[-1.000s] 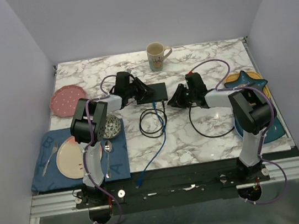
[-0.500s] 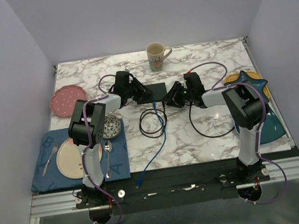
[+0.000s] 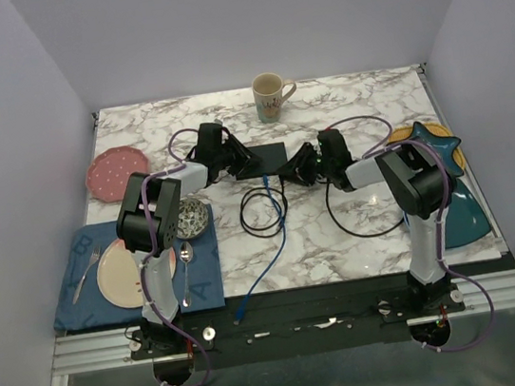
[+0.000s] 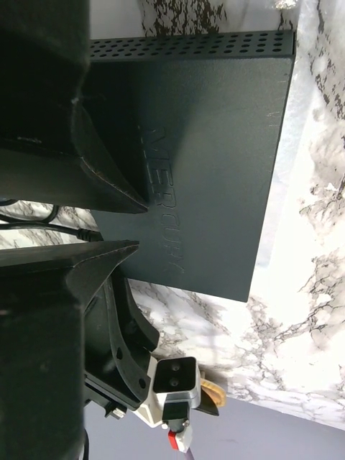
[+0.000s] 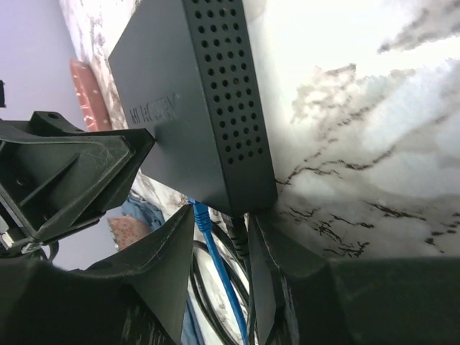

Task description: Pull the plug from the switch port

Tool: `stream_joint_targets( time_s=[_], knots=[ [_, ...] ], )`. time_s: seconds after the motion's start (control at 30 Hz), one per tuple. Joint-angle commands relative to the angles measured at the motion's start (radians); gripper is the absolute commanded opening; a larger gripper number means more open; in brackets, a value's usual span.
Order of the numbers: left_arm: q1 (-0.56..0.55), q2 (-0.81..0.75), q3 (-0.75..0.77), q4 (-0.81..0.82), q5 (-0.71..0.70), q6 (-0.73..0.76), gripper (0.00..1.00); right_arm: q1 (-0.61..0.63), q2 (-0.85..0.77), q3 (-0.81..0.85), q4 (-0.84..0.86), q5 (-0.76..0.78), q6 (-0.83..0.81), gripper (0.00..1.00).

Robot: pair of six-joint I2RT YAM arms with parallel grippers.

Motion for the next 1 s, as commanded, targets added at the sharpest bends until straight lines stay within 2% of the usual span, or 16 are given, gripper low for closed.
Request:
stream_joint_targets(
  time_s=[0.0,0.77,0.97],
  knots=[
    [0.004,-0.002,-0.044,-0.116,-0.056,0.046,0.38,-0.002,0.030,-0.067,0.150,0.022,0.110,0.43],
    [0.005,0.006,-0.050,-0.118,-0.050,0.043,0.38,0.000,0.062,-0.095,0.214,0.069,0.187,0.38],
    [0.005,0.006,-0.051,-0.116,-0.048,0.045,0.38,-0.002,0.057,-0.098,0.201,0.082,0.192,0.34]
  ],
)
